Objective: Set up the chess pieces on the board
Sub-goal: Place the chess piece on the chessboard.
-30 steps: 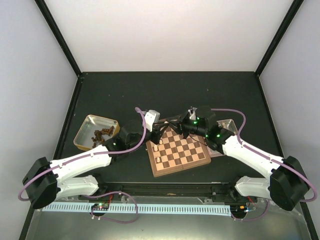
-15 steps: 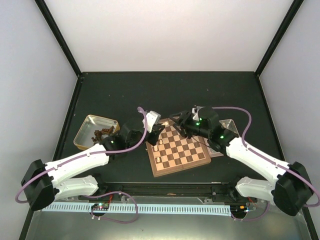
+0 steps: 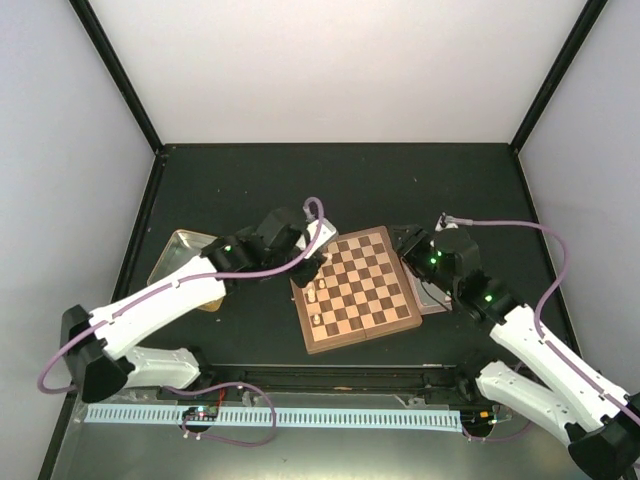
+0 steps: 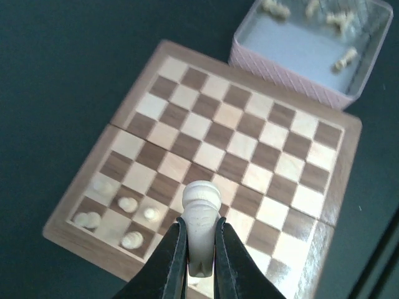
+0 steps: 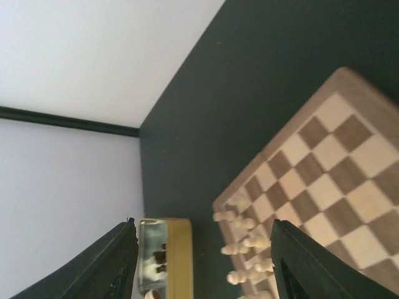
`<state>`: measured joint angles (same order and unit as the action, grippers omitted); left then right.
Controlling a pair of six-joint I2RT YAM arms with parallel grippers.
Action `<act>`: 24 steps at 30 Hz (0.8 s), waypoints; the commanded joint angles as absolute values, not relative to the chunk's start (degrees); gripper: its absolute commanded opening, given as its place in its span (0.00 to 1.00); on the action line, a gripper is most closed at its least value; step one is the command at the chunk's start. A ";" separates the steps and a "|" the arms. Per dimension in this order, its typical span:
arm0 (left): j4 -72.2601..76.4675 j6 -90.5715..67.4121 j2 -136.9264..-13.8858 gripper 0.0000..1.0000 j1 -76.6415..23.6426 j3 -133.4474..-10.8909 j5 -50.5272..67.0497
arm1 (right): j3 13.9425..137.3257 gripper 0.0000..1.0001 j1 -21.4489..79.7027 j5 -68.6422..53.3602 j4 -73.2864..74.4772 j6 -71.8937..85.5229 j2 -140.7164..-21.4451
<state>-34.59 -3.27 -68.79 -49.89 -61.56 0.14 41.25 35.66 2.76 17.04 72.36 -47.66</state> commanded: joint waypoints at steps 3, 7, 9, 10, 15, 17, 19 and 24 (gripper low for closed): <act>-53.48 1.05 -79.08 0.02 -54.10 -69.92 4.53 | 39.52 0.59 34.83 11.42 25.27 68.78 -45.09; -58.36 0.73 -84.96 0.01 -56.70 -71.13 4.21 | 38.95 0.59 34.05 13.83 28.14 69.40 -43.33; -60.09 0.50 -88.02 0.02 -57.53 -71.15 3.84 | 38.71 0.59 33.78 16.25 29.85 69.73 -41.90; -60.65 0.38 -89.47 0.02 -57.94 -71.23 3.58 | 38.56 0.59 33.63 17.53 30.76 69.90 -41.15; -61.93 0.09 -95.29 0.05 -60.36 -73.76 3.02 | 38.31 0.60 33.44 23.09 33.57 70.36 -37.23; -61.81 0.02 -97.12 0.07 -60.89 -74.99 3.01 | 38.28 0.60 33.32 24.03 33.96 70.31 -36.20; -61.94 0.08 -98.78 0.07 -61.27 -76.22 3.07 | 38.16 0.60 33.32 24.43 34.09 70.27 -35.82; -62.36 0.08 -102.51 0.07 -62.40 -78.46 2.38 | 37.76 0.60 33.31 24.02 34.23 70.55 -35.88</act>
